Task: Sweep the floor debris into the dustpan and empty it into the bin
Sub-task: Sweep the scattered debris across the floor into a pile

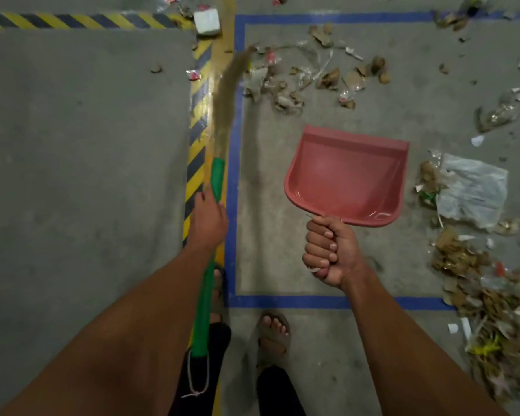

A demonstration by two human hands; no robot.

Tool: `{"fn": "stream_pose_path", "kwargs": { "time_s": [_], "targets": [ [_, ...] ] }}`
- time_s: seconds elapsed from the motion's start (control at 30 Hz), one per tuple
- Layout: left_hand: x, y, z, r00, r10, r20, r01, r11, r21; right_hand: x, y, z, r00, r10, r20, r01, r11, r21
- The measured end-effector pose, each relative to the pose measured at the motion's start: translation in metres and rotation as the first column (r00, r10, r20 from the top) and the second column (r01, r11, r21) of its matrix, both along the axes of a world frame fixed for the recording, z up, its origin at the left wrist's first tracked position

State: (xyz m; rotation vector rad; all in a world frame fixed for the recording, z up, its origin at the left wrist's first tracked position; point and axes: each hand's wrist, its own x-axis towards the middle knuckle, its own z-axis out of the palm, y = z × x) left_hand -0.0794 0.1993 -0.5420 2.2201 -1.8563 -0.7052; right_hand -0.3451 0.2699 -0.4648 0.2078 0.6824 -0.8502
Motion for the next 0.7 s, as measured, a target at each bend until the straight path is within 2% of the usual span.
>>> {"fn": "stream_pose_path", "kwargs": {
  "time_s": [0.13, 0.23, 0.3, 0.37, 0.5, 0.6, 0.7],
  "targets": [
    [0.029, -0.049, -0.004, 0.971, 0.237, 0.039, -0.240, 0.963, 0.119, 0.024, -0.034, -0.001, 0.999, 0.039, 0.013, -0.039, 0.999, -0.026],
    [0.039, -0.088, -0.022, 0.970, 0.236, 0.059, -0.243, 0.934, 0.261, 0.036, -0.050, -0.011, 0.998, 0.066, 0.007, -0.066, 0.998, -0.013],
    [0.040, -0.107, -0.034, 0.995, 0.065, 0.074, -0.086, 0.945, 0.315, 0.044, -0.059, -0.019, 0.998, 0.069, -0.008, -0.069, 0.998, 0.010],
    [0.039, -0.118, -0.041, 0.983, -0.180, 0.046, 0.152, 0.924, 0.351, 0.053, -0.067, -0.024, 0.998, 0.064, -0.018, -0.064, 0.997, 0.031],
    [0.040, -0.131, -0.038, 0.854, -0.496, -0.158, 0.518, 0.776, 0.361, 0.072, -0.086, -0.024, 0.998, 0.050, -0.031, -0.048, 0.998, 0.048],
    [0.058, -0.138, -0.035, 0.770, -0.603, -0.209, 0.637, 0.708, 0.304, 0.086, -0.105, -0.021, 0.998, 0.046, -0.031, -0.045, 0.998, 0.040],
    [0.092, -0.144, -0.030, 0.776, -0.593, -0.214, 0.626, 0.765, 0.153, 0.101, -0.129, -0.017, 0.998, 0.052, -0.035, -0.051, 0.998, 0.038]
  ]
}}
